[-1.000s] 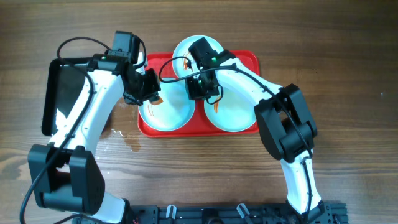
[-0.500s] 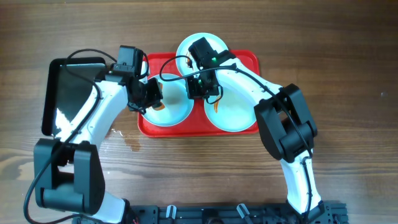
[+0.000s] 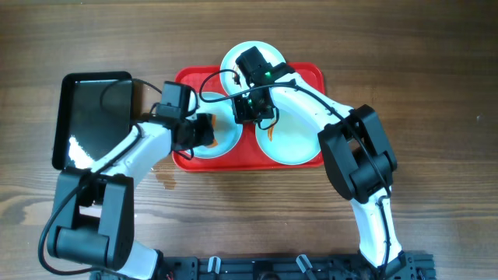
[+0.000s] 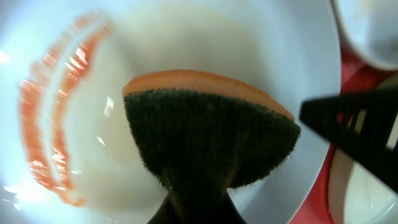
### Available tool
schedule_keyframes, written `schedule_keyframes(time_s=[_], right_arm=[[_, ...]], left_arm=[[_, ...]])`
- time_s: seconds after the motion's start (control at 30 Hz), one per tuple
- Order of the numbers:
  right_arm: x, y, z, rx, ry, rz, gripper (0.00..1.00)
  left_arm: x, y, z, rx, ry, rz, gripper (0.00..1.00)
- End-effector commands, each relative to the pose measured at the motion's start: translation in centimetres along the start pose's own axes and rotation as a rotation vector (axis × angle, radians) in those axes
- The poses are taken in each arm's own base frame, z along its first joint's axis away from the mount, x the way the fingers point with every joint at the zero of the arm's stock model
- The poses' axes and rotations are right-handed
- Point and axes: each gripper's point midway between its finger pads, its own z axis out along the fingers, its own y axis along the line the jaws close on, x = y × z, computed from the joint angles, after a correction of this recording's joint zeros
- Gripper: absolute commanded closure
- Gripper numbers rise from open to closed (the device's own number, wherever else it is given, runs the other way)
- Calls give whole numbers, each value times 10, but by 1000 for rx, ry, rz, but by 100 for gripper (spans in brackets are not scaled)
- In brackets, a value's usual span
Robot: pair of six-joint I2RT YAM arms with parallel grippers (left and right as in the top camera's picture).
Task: Clean dirty plates on tray and stack at the side
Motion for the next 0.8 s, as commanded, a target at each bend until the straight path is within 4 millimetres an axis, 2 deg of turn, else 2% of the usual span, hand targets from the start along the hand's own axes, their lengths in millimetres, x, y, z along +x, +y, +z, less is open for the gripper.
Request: schedule_keyframes(time_s=[0.0,0.17,0.37,0.53,0.67,0.77], right_arm=[[5,-3,10,15,14,-20,95],[6,-3,10,16,19,-22,96],[7,-3,10,18,22,-24,96],[7,-3,10,17,22,-30,96],[8,-4,10,19,27,-34,96],[9,-3,10,20,29,-47,96]], left_arm=[[4,13,5,-108,-17,14,96],[4,29,11,-190,-21,24,96],[-2,77,14,-443,-59,64,96],[-13,89,10,-525,-110,96,96],[-33,80,-5,-530,-177,81,96],[-49,49,-22,-424,-221,58,96]])
